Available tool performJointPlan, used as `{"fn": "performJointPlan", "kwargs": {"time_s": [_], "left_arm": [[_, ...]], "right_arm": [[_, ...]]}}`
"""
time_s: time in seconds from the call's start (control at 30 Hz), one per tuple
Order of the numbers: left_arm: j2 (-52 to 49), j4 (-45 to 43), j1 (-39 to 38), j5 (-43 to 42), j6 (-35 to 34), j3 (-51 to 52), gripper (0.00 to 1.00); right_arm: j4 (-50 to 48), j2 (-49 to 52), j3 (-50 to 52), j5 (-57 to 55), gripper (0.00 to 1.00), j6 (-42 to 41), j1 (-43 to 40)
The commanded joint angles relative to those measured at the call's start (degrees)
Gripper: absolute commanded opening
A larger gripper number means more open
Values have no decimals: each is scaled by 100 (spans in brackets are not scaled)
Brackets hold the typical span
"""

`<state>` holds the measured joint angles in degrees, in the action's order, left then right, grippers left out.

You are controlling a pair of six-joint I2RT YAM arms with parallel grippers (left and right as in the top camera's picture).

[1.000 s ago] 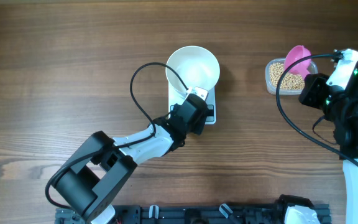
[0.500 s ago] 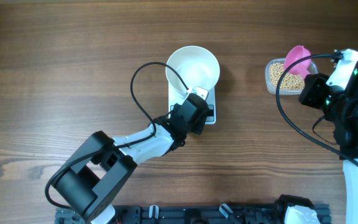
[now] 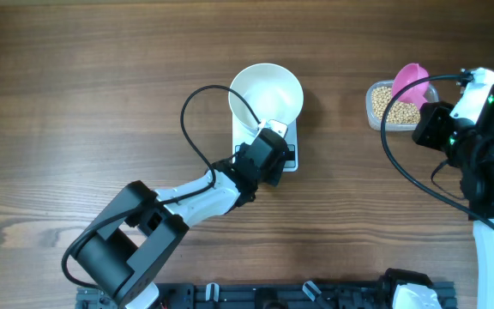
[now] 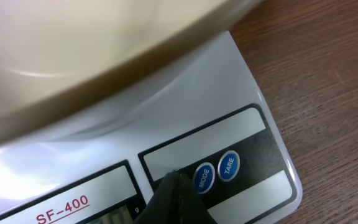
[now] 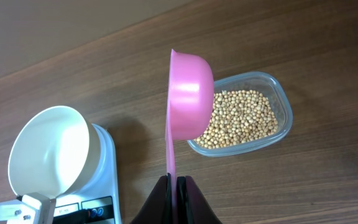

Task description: Scoop item into bowl and weigh 150g on scale

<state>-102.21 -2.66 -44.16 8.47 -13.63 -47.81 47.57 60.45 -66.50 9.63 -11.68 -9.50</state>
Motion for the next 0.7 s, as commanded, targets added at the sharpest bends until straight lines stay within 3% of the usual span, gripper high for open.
{"fn": "performJointPlan", "kwargs": {"time_s": [0.0, 0.67], "left_arm": [[-238, 203, 2, -46, -28, 142, 4], [-260, 210, 2, -46, -31, 264, 4]], "right_arm": [[4, 20, -90, 76, 4, 4, -13], [9, 20, -90, 76, 4, -35, -13]]}}
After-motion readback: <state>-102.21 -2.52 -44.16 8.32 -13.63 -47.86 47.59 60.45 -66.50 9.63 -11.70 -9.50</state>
